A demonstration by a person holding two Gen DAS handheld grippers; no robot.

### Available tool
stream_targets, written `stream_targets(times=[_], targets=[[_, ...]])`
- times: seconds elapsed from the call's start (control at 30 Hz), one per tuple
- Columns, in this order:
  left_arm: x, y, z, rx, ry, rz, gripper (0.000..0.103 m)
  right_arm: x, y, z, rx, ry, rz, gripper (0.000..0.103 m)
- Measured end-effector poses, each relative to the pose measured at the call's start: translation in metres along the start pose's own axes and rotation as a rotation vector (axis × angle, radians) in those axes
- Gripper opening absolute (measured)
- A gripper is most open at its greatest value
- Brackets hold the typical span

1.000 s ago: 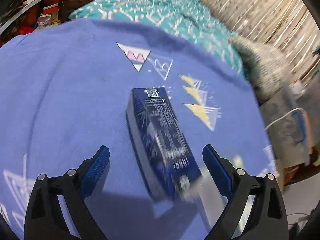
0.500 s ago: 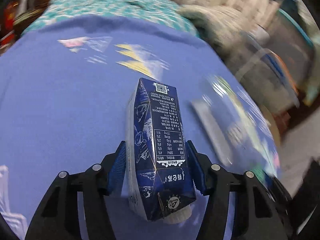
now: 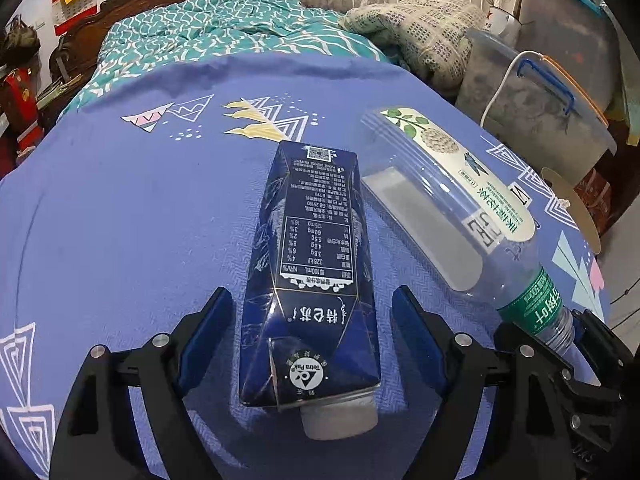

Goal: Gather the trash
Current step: 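Open both grippers, leaving the carton and bottle on the bedspread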

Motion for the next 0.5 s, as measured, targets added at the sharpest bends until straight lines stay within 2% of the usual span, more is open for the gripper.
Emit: stream_targets(times=[0.13, 0.37, 0.43, 0.5], targets=[[-0.002, 0.0, 0.001, -0.004, 0.001, 0.005, 0.078, -0.009, -0.012, -0.005, -0.039, 0.017, 0.005, 0.075], [-0.007, -0.002, 0.003, -0.02, 0.004, 0.013, 0.078, -0.006, -0.011, -0.012, -0.071, 0.013, 0.025, 0.075], [-0.007, -0.002, 0.003, -0.021, 0.005, 0.014, 0.078, -0.003, -0.011, -0.008, -0.062, -0.001, 0.015, 0.072], [-0.007, -0.002, 0.003, -0.021, 0.005, 0.013, 0.078, -0.002, -0.01, -0.006, -0.058, -0.006, 0.009, 0.063]])
Point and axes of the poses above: each gripper's, at about its wrist camera, not at the fingertips, and x roughly the way its jaws point, y to its right, z to its underside, the point moved 9 cm from there along x, roughly the way its jaws point, and after that the axes turned 11 degrees about -x, right-handed, at the moved point
